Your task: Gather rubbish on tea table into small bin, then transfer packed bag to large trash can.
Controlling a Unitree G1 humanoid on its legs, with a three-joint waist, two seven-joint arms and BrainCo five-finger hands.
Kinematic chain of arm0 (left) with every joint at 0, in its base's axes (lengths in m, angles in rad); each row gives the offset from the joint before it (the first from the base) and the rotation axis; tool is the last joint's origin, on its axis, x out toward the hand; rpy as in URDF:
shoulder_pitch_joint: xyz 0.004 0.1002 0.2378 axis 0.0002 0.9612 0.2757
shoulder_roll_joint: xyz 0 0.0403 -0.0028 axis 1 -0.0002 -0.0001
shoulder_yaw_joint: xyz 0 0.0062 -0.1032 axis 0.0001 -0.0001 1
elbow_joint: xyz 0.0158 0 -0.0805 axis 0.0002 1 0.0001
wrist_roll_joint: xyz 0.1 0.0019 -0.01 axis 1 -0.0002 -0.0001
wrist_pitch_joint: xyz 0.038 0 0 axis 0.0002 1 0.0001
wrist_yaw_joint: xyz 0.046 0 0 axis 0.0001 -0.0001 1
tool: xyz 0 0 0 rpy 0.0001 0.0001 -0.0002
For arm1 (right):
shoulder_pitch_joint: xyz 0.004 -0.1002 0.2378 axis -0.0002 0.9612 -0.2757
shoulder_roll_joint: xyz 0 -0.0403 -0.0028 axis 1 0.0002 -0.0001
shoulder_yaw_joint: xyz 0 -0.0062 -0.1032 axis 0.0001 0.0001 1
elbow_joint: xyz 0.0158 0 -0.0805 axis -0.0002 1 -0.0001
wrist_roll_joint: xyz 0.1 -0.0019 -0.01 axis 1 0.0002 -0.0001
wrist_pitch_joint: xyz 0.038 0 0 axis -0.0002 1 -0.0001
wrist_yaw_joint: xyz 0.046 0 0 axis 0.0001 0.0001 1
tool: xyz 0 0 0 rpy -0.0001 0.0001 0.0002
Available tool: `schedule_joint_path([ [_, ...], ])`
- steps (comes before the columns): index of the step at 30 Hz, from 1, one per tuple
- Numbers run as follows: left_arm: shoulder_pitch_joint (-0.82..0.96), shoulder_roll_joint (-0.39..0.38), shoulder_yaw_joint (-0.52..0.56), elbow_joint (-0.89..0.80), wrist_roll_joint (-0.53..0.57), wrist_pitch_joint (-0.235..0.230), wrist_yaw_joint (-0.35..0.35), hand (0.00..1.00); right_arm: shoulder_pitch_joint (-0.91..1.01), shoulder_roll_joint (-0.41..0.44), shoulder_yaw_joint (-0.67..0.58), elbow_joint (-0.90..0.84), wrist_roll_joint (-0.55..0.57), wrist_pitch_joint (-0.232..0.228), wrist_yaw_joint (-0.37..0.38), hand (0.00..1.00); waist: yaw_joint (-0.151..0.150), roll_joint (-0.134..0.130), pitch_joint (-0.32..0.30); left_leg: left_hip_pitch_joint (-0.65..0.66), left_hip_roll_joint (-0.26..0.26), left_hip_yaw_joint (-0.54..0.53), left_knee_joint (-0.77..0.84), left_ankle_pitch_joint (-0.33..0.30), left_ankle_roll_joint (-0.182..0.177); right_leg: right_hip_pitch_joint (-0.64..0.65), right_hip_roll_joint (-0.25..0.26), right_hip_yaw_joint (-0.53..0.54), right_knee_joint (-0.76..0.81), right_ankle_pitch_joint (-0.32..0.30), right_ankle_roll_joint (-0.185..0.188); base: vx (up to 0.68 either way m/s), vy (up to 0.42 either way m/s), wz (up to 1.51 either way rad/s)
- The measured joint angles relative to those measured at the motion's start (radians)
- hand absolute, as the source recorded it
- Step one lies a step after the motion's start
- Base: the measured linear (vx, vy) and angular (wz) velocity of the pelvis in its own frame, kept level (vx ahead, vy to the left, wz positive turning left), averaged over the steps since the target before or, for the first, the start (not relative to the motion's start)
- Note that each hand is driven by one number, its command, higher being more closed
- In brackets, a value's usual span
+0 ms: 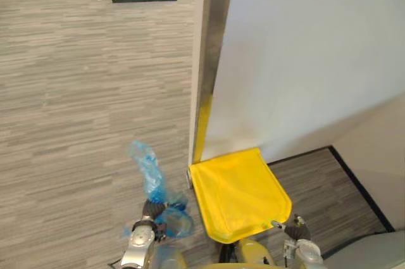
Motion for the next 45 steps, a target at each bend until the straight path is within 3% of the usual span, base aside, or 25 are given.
schedule_joint_path([
  [1,-0.010,0.008,0.008,0.017,0.000,0.003,0.000,1.00,-0.008,-0.007,0.000,-0.001,0.000,-0.010,0.006,0.00,-0.011,0.013,0.010,-0.006,0.020,-0.012,0.001,-0.005,-0.018,0.043,0.024,-0.029,-0.067,0.101,-0.029,0.02,-0.116,-0.26],
  [2,-0.016,0.016,0.009,0.020,0.001,0.007,-0.004,1.00,0.007,-0.011,-0.023,-0.003,0.000,-0.010,0.006,0.00,-0.016,0.015,0.011,0.002,0.023,-0.008,-0.006,0.003,-0.017,0.053,0.028,-0.047,-0.074,0.118,-0.034,-0.01,-0.079,0.19],
  [5,-0.002,-0.017,-0.011,0.006,0.001,0.001,-0.005,1.00,0.054,-0.033,-0.029,-0.027,-0.001,-0.003,0.006,0.00,-0.009,0.012,0.011,0.031,0.009,0.006,0.001,0.020,-0.013,0.057,0.006,-0.049,0.012,0.095,-0.041,-0.04,-0.035,0.27],
  [7,-0.002,-0.020,-0.012,0.005,0.000,-0.001,-0.002,1.00,0.056,-0.038,-0.016,-0.031,-0.001,-0.003,0.008,0.00,-0.002,-0.013,0.012,0.034,-0.028,0.023,-0.016,0.037,-0.009,0.048,-0.032,-0.041,0.027,0.076,-0.034,-0.15,0.020,0.15],
  [9,0.008,-0.011,-0.013,-0.003,-0.001,-0.001,0.003,1.00,0.061,-0.029,0.009,-0.051,-0.005,-0.003,0.009,0.00,0.027,-0.042,0.012,0.030,-0.060,0.058,-0.019,0.055,0.009,0.015,-0.068,-0.021,0.046,0.082,-0.017,-0.25,0.026,-0.15],
  [10,0.012,-0.008,-0.014,-0.009,-0.001,-0.001,0.006,1.00,0.064,-0.027,0.017,-0.058,-0.010,-0.003,0.009,0.00,0.031,-0.046,0.010,0.022,-0.061,0.062,-0.021,0.062,0.019,0.007,-0.073,-0.008,0.041,0.091,-0.008,-0.27,0.006,-0.15],
  [11,0.013,-0.011,-0.015,-0.013,-0.002,-0.002,0.015,1.00,0.067,-0.020,0.024,-0.063,-0.022,-0.003,0.011,0.00,0.041,-0.034,0.013,0.015,-0.053,0.071,-0.052,0.087,0.031,-0.001,-0.079,-0.007,0.041,0.095,0.005,-0.25,-0.012,0.00],
  [14,0.024,0.013,-0.016,-0.022,-0.005,-0.002,0.019,1.00,0.092,-0.004,0.034,-0.067,-0.036,-0.003,0.012,0.00,0.045,-0.070,-0.008,0.003,-0.066,0.057,-0.121,0.163,0.023,-0.017,-0.128,0.035,0.361,0.016,0.043,-0.19,-0.068,0.15],
  [16,0.041,0.010,-0.031,-0.046,-0.005,-0.003,0.017,1.00,0.120,-0.004,0.034,-0.070,-0.036,-0.005,0.011,0.00,0.046,-0.084,-0.017,-0.027,-0.075,0.021,-0.144,0.202,0.004,0.028,-0.157,0.100,0.466,-0.006,0.075,-0.20,-0.199,0.37],
  [17,0.049,0.008,-0.036,-0.055,-0.006,-0.003,0.017,1.00,0.126,-0.005,0.034,-0.070,-0.036,-0.005,0.011,0.00,0.047,-0.087,-0.020,-0.050,-0.081,0.004,-0.147,0.217,-0.004,0.055,-0.158,0.132,0.445,-0.054,0.102,-0.25,-0.336,0.50],
  [18,0.057,-0.001,-0.037,-0.058,-0.008,0.001,0.019,1.00,0.125,-0.014,0.034,-0.072,-0.036,-0.004,0.009,0.00,0.046,-0.091,-0.028,-0.088,-0.085,-0.019,-0.163,0.250,-0.023,0.071,-0.128,0.144,0.362,-0.121,0.103,-0.20,-0.302,0.32],
  [20,0.078,-0.044,-0.045,-0.069,-0.019,0.001,0.020,1.00,0.125,-0.029,0.034,-0.099,-0.035,-0.005,0.006,0.00,0.060,-0.069,-0.039,-0.119,-0.081,-0.024,-0.224,0.316,0.028,0.076,-0.105,0.150,0.228,-0.187,0.062,-0.13,-0.290,-0.01],
  [21,0.077,-0.070,-0.050,-0.068,-0.021,0.002,0.020,1.00,0.115,-0.042,0.034,-0.109,-0.032,-0.011,0.006,0.00,0.070,-0.052,-0.030,-0.138,-0.078,-0.025,-0.255,0.366,0.035,0.066,-0.095,0.139,0.181,-0.213,0.021,-0.21,-0.312,0.12],
  [22,0.073,-0.087,-0.060,-0.068,-0.027,0.003,0.020,1.00,0.102,-0.055,0.033,-0.107,-0.030,-0.012,0.004,0.00,0.057,-0.028,-0.019,-0.150,-0.074,-0.035,-0.286,0.418,0.034,0.060,-0.088,0.111,0.183,-0.205,0.012,-0.24,-0.225,0.52],
  [24,0.076,-0.089,-0.068,-0.070,-0.041,0.001,0.020,1.00,0.119,-0.062,0.032,-0.100,-0.029,-0.012,-0.002,0.00,0.040,-0.020,-0.023,-0.150,-0.074,-0.038,-0.367,0.505,0.001,0.051,-0.094,0.040,0.159,-0.182,-0.022,-0.24,-0.106,0.79],
  [25,0.073,-0.086,-0.065,-0.071,-0.041,0.001,0.020,1.00,0.119,-0.061,0.025,-0.092,-0.029,-0.012,-0.010,0.00,0.041,-0.016,-0.024,-0.162,-0.083,-0.028,-0.315,0.470,-0.025,0.050,-0.097,0.021,0.135,-0.161,-0.036,-0.21,-0.022,0.48],
  [26,0.071,-0.082,-0.060,-0.074,-0.042,0.001,0.020,1.00,0.115,-0.058,0.023,-0.085,-0.028,-0.012,-0.015,0.00,0.042,-0.018,-0.024,-0.178,-0.088,-0.005,-0.231,0.409,-0.026,0.051,-0.104,0.008,0.107,-0.134,-0.042,-0.14,0.018,0.21],
  [28,0.073,-0.080,-0.058,-0.075,-0.041,0.000,0.020,1.00,0.109,-0.053,0.025,-0.088,-0.028,-0.016,-0.014,0.00,0.043,-0.022,-0.023,-0.180,-0.099,0.060,-0.078,0.308,0.006,0.064,-0.117,-0.006,0.053,-0.084,-0.039,-0.10,0.040,0.13],
  [29,0.073,-0.082,-0.059,-0.075,-0.041,-0.001,0.019,1.00,0.111,-0.045,0.022,-0.087,-0.028,-0.018,-0.014,0.00,0.038,-0.021,-0.023,-0.149,-0.098,0.118,-0.027,0.254,0.045,0.078,-0.126,-0.016,0.008,-0.053,-0.028,-0.10,0.097,0.27],
  [30,0.073,-0.086,-0.059,-0.073,-0.041,-0.002,0.019,1.00,0.116,-0.039,0.015,-0.086,-0.024,-0.018,-0.014,0.00,0.025,-0.016,-0.025,-0.108,-0.099,0.162,-0.064,0.234,0.069,0.089,-0.130,-0.026,-0.025,-0.033,-0.011,-0.12,0.151,0.44],
  [31,0.073,-0.086,-0.059,-0.068,-0.041,-0.003,0.018,1.00,0.117,-0.038,0.013,-0.079,-0.020,-0.018,-0.014,0.00,0.011,0.003,-0.036,-0.080,-0.110,0.176,-0.150,0.230,0.068,0.093,-0.129,-0.035,-0.050,-0.017,0.005,-0.11,0.168,0.41],
  [33,0.059,-0.059,-0.060,-0.044,-0.041,-0.003,0.019,1.00,0.105,-0.029,0.013,-0.029,-0.017,-0.018,-0.013,0.00,-0.003,-0.021,-0.038,-0.058,-0.150,0.177,-0.273,0.266,0.077,0.092,-0.142,-0.032,-0.112,0.022,0.028,-0.14,0.186,0.21],
  [36,0.068,-0.033,-0.061,-0.001,-0.040,-0.002,0.019,1.00,0.111,-0.028,-0.012,0.005,0.001,-0.018,-0.014,0.00,-0.009,-0.025,-0.042,-0.022,-0.180,0.187,-0.340,0.298,0.092,0.128,-0.146,-0.016,-0.197,0.079,0.046,-0.08,0.144,-0.06],
  [45,0.073,0.001,-0.049,0.036,-0.040,-0.002,0.020,1.00,0.100,-0.038,-0.052,0.035,0.001,-0.014,-0.013,0.00,-0.009,-0.011,-0.043,0.014,-0.200,0.223,-0.333,0.297,0.117,0.159,-0.144,0.046,-0.261,0.137,0.059,-0.03,0.058,-0.17],
])
